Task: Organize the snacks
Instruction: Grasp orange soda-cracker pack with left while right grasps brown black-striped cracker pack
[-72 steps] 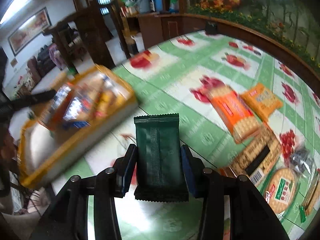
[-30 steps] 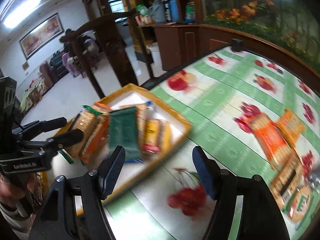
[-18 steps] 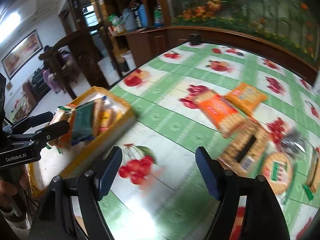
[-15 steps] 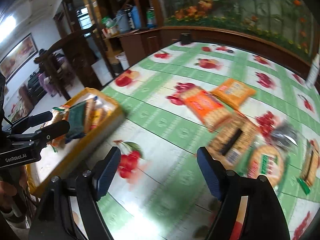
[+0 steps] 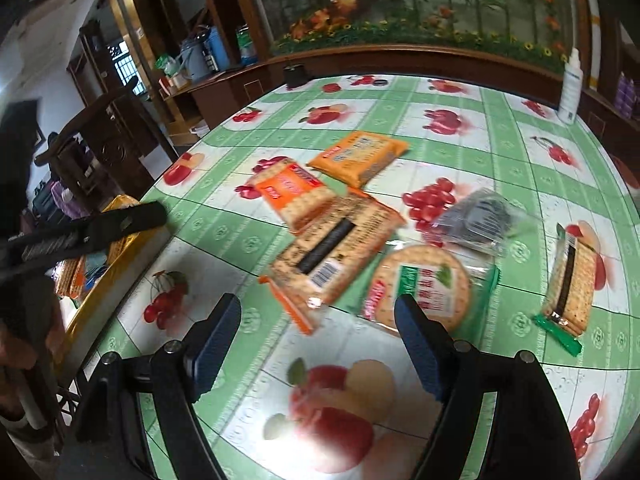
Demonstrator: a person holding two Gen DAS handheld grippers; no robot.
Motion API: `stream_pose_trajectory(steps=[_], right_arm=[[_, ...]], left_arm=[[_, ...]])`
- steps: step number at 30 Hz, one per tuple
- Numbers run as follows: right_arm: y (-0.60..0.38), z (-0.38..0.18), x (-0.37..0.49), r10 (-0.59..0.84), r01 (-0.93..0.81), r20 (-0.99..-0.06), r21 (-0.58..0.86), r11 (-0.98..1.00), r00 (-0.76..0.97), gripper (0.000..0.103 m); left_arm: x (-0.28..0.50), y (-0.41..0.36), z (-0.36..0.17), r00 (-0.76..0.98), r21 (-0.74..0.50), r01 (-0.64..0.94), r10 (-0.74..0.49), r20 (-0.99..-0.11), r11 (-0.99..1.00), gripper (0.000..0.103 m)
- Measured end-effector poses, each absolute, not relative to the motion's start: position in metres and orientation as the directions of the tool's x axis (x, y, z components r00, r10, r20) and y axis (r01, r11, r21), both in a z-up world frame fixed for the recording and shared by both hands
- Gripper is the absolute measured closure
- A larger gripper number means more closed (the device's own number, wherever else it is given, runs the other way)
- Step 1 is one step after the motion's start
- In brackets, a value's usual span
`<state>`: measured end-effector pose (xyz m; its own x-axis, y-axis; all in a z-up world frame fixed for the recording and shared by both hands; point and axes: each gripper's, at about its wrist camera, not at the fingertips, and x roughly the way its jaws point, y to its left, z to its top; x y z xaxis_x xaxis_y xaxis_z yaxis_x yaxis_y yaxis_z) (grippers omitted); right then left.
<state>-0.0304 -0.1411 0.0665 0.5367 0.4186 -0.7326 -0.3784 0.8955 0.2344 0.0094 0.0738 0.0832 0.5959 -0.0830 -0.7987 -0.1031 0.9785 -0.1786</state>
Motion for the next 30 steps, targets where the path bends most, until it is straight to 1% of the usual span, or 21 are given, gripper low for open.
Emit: stream_pose_trajectory(steps=[2, 5, 7, 12, 14, 18, 21, 23, 26, 30], right_arm=[[-0.148, 0.063, -0.029, 0.418, -0.374, -0.736, 0.238, 0.896, 0.532, 0.024], [-0.157, 0.059, -0.027, 0.421, -0.366, -0.739, 0.249, 0.897, 0.527, 0.024], [-0.163, 0.057, -0.027, 0.424, -0.364, -0.739, 0.256, 0.895, 0.524, 0.024], [-0.171, 0.053, -0.021, 0.427, -0.358, -0.74, 0.265, 0.895, 0.52, 0.024], [-0.175, 0.051, -0.017, 0.428, -0.351, -0.74, 0.272, 0.896, 0.519, 0.024], [-0.177, 0.048, -0.011, 0.432, -0.344, -0.744, 0.284, 0.895, 0.51, 0.023], [-0.174, 0.048, -0.01, 0.438, -0.348, -0.745, 0.289, 0.892, 0.503, 0.023], [-0.171, 0.049, -0.009, 0.461, -0.357, -0.74, 0.313, 0.88, 0.49, 0.023], [-0.159, 0.05, -0.004, 0.585, -0.399, -0.693, 0.438, 0.806, 0.422, 0.022], [-0.134, 0.046, 0.003, 0.633, -0.433, -0.69, 0.48, 0.763, 0.35, 0.022]], left_arm=[[0.03, 0.066, 0.076, 0.577, -0.211, -0.123, -0.103, -0.81, 0.97, 0.016], [0.06, 0.053, 0.063, 0.552, -0.212, -0.163, -0.089, -0.829, 0.964, 0.016], [0.079, 0.046, 0.052, 0.527, -0.229, -0.182, -0.102, -0.844, 0.956, 0.016], [0.11, 0.037, 0.031, 0.48, -0.226, -0.229, -0.092, -0.873, 0.947, 0.016], [0.115, 0.034, 0.028, 0.48, -0.245, -0.229, -0.11, -0.87, 0.942, 0.016], [0.125, 0.027, 0.019, 0.455, -0.207, -0.211, -0.092, -0.886, 0.955, 0.016], [0.121, 0.029, 0.016, 0.45, -0.154, -0.175, -0.06, -0.891, 0.972, 0.015], [0.117, 0.038, 0.017, 0.442, -0.155, -0.169, -0.065, -0.895, 0.973, 0.015], [0.111, 0.053, 0.018, 0.441, -0.129, -0.183, -0.036, -0.897, 0.975, 0.015], [0.104, 0.069, 0.02, 0.425, -0.144, -0.194, -0.05, -0.904, 0.97, 0.015]])
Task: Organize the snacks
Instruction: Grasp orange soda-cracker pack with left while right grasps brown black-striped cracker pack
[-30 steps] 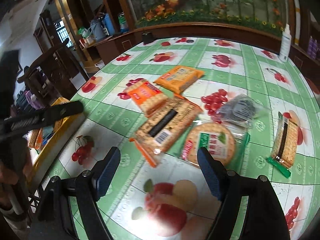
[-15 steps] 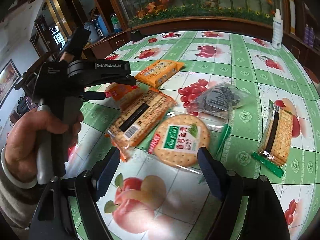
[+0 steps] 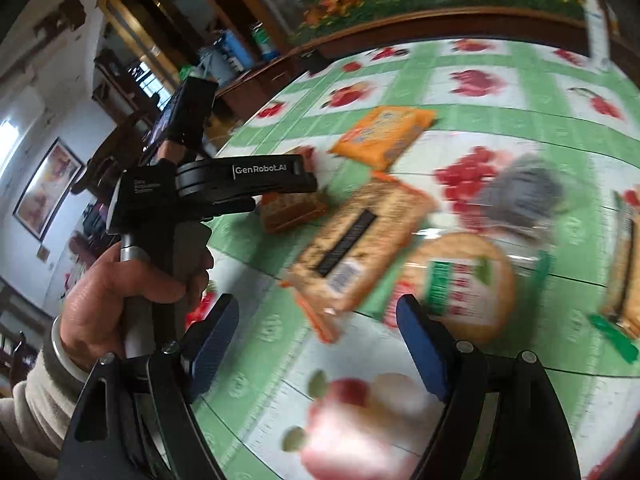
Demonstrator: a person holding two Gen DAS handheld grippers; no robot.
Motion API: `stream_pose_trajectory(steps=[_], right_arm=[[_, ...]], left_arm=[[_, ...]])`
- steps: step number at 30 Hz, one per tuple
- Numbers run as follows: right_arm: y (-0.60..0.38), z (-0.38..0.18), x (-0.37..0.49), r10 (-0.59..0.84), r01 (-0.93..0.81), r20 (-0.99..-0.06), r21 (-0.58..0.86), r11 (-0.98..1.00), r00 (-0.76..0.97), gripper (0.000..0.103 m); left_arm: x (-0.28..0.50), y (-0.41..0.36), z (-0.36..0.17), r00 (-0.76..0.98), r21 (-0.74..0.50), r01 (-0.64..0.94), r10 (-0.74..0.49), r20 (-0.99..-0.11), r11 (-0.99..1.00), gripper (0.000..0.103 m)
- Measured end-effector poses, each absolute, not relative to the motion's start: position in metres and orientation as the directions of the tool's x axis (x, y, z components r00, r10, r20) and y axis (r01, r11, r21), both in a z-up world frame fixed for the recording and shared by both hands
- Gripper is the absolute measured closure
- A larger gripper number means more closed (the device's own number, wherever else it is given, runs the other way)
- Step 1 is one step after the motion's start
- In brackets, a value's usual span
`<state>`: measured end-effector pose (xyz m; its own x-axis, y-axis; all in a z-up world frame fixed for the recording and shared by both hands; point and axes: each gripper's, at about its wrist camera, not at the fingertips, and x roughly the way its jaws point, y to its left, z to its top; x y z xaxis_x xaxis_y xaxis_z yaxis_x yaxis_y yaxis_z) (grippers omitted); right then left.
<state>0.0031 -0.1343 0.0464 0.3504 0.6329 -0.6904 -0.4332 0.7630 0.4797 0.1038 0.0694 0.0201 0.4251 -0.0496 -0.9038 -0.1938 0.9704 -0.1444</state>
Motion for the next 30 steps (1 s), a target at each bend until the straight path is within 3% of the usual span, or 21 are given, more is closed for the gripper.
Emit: stream_pose_trajectory(steps=[4, 9, 12, 20, 24, 26, 27, 28, 30], right_arm=[[-0.134, 0.035, 0.015, 0.64, -0.4, -0.702, 0.513, 0.759, 0.314, 0.022], [-0.169, 0.035, 0.026, 0.528, -0.226, -0.742, 0.478, 0.849, 0.414, 0.022], [-0.156, 0.04, 0.024, 0.522, -0.232, -0.744, 0.467, 0.853, 0.418, 0.022], [-0.109, 0.032, 0.042, 0.318, -0.136, -0.82, 0.289, 0.948, 0.475, 0.022], [-0.09, 0.029, 0.048, 0.219, -0.176, -0.833, 0.148, 0.973, 0.509, 0.023], [-0.088, 0.028, 0.046, 0.197, -0.206, -0.83, 0.101, 0.973, 0.522, 0.028], [-0.091, 0.028, 0.045, 0.203, -0.215, -0.83, 0.103, 0.971, 0.52, 0.031], [-0.095, 0.029, 0.044, 0.211, -0.224, -0.83, 0.107, 0.969, 0.516, 0.033], [-0.102, 0.029, 0.04, 0.224, -0.25, -0.832, 0.107, 0.962, 0.508, 0.036]], left_arm=[[0.101, 0.08, 0.023, 0.423, -0.158, -0.196, -0.062, -0.904, 0.968, 0.015], [0.105, 0.085, 0.029, 0.441, -0.166, -0.209, -0.058, -0.896, 0.964, 0.015], [0.11, 0.083, 0.027, 0.437, -0.164, -0.204, -0.06, -0.898, 0.965, 0.015], [0.117, 0.075, 0.015, 0.429, -0.115, -0.211, -0.014, -0.903, 0.971, 0.015], [0.117, 0.075, 0.013, 0.448, -0.097, -0.193, 0.0, -0.894, 0.976, 0.015], [0.115, 0.074, 0.014, 0.462, -0.091, -0.172, -0.002, -0.887, 0.981, 0.022], [0.114, 0.072, 0.015, 0.468, -0.083, -0.158, 0.001, -0.884, 0.984, 0.036], [0.111, 0.07, 0.017, 0.471, -0.069, -0.146, 0.008, -0.882, 0.987, 0.045], [0.108, 0.071, 0.017, 0.467, -0.091, -0.13, -0.02, -0.884, 0.987, 0.045]])
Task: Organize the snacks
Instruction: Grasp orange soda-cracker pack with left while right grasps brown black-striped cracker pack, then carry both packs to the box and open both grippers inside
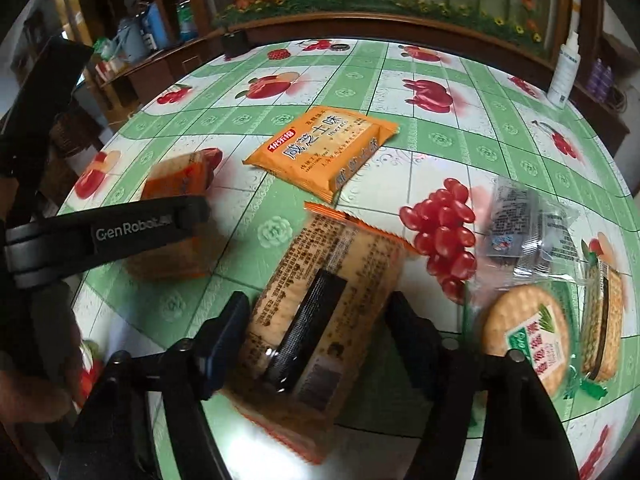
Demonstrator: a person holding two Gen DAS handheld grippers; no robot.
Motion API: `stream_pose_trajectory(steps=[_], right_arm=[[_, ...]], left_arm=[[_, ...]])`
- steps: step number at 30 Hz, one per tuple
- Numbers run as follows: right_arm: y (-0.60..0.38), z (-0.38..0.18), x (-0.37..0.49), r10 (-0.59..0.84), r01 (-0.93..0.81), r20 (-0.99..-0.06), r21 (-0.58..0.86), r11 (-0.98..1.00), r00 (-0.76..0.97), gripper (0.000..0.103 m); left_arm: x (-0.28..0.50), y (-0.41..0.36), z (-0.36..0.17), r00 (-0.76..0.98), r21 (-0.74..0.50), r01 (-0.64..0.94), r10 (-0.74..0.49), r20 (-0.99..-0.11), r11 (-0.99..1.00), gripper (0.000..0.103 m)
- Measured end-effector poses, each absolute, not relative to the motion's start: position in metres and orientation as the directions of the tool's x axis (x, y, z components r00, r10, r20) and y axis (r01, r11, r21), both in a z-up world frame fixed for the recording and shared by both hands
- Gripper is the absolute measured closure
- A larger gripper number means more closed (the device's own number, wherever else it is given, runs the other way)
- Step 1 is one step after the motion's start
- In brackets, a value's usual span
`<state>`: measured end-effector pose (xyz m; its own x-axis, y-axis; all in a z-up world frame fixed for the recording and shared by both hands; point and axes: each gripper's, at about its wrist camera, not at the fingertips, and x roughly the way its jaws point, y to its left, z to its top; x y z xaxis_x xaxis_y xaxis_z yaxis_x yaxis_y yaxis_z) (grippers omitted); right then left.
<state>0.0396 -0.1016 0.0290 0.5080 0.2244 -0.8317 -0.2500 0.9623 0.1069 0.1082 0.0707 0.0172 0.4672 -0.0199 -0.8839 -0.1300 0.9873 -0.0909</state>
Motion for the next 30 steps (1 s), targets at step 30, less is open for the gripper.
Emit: stream_pose_trajectory(steps=[30], right_arm=[[-0.118, 0.027, -0.043, 0.181, -0.332, -0.845, 0.005, 0.943, 0.502, 0.036]], left_arm=[[-0.014, 0.044, 0.015, 0.468, -0.027, 0.05, -0.048, -0.882, 0.998, 0.034]])
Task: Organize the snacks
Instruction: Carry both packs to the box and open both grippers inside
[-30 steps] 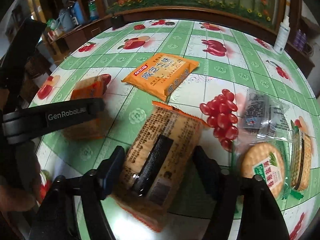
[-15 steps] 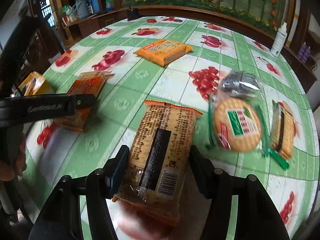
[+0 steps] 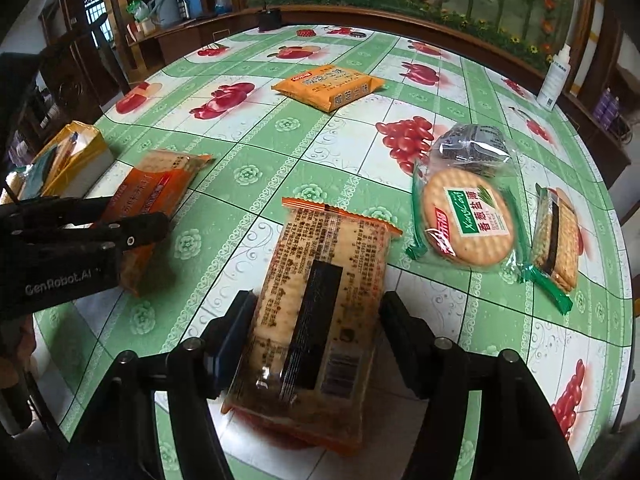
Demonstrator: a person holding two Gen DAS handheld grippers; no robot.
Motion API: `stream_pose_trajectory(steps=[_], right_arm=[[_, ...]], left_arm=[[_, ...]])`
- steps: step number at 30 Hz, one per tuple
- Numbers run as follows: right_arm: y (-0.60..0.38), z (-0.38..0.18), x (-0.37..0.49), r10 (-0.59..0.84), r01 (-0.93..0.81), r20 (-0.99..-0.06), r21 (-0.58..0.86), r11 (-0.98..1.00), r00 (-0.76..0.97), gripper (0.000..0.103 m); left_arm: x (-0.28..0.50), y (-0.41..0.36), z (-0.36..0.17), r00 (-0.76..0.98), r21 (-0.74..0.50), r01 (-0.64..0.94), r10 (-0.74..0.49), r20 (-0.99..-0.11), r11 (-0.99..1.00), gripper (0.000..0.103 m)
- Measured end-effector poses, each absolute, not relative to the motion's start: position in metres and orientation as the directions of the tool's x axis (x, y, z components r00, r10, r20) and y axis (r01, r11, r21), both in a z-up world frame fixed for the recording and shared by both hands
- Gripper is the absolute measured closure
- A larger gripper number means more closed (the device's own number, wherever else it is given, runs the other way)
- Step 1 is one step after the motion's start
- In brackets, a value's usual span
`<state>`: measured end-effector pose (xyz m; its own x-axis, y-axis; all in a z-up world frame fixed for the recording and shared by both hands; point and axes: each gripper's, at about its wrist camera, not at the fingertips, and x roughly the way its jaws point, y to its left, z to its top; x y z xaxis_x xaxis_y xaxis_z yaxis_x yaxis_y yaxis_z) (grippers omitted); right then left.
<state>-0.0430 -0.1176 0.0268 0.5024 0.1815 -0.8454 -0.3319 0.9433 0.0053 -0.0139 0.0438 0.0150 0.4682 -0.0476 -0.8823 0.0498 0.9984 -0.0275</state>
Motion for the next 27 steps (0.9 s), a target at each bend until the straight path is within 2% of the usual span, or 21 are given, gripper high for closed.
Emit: stream_pose_trajectory(steps=[2, 5, 6, 9, 17, 27], right_arm=[[-0.118, 0.027, -0.042, 0.188, -0.332, -0.842, 0.012, 0.943, 0.506, 0.036], [-0.121, 0.027, -0.042, 0.205, -0.337, -0.838, 0.026, 0.941, 0.506, 0.039], [-0.122, 0.027, -0.042, 0.206, -0.338, -0.836, 0.027, 0.941, 0.508, 0.042], [-0.123, 0.028, -0.043, 0.207, -0.337, -0.834, 0.027, 0.941, 0.511, 0.043], [-0.124, 0.041, -0.052, 0.212, -0.332, -0.813, 0.024, 0.943, 0.542, 0.044], [-0.105, 0.073, -0.066, 0.241, -0.371, -0.774, 0.008, 0.928, 0.585, 0.044]], left_arm=[[-0.013, 0.042, 0.013, 0.469, -0.025, 0.055, -0.048, -0.882, 0.998, 0.027], [-0.012, 0.039, 0.012, 0.484, -0.013, 0.055, -0.038, -0.874, 0.998, 0.027], [-0.013, 0.038, 0.012, 0.492, -0.007, 0.055, -0.033, -0.87, 0.998, 0.027], [-0.014, 0.037, 0.014, 0.518, 0.004, 0.058, -0.027, -0.855, 0.998, 0.046], [-0.026, 0.043, 0.021, 0.538, 0.008, 0.055, -0.023, -0.843, 0.998, 0.046], [-0.052, 0.063, 0.055, 0.613, 0.012, 0.033, -0.011, -0.79, 0.999, 0.046]])
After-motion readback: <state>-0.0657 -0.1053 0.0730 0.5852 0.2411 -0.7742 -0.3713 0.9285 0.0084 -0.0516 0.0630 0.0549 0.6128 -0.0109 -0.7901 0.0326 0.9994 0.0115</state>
